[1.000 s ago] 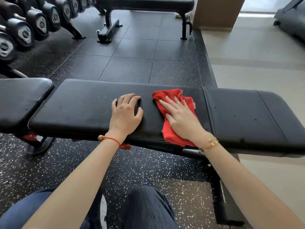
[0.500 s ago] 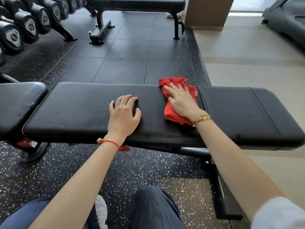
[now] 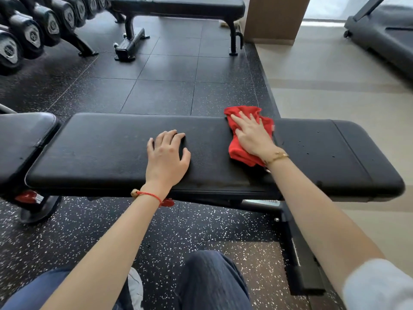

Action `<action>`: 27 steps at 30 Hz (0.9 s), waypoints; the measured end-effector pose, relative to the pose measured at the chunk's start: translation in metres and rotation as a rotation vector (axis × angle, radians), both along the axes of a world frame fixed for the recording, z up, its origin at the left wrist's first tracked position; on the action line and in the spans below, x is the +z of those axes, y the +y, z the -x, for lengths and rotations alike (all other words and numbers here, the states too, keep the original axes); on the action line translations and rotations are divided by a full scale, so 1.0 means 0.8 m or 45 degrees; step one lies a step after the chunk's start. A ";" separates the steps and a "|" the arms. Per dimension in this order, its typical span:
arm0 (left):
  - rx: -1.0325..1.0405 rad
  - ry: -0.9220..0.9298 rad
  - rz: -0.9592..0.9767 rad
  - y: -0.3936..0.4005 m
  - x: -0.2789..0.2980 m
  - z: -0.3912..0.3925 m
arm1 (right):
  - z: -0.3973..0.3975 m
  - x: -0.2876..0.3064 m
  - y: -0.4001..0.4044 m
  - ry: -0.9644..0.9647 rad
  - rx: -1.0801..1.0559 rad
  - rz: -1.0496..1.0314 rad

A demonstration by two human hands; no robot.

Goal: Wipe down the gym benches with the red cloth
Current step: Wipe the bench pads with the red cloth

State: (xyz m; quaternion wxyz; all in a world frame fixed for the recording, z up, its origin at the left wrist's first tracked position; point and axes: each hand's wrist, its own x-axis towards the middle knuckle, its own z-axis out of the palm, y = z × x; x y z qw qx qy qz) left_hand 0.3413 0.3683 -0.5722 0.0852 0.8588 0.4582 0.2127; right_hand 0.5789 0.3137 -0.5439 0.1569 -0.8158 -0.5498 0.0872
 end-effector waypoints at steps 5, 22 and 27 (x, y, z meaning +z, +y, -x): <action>0.013 -0.009 -0.002 0.001 -0.001 0.000 | 0.073 -0.011 0.008 -0.019 0.230 -0.071; 0.020 0.013 -0.019 -0.002 0.003 -0.002 | 0.024 -0.006 0.014 -0.024 0.081 -0.024; 0.013 -0.008 -0.004 -0.002 0.002 0.000 | 0.072 -0.012 -0.053 -0.032 0.280 -0.123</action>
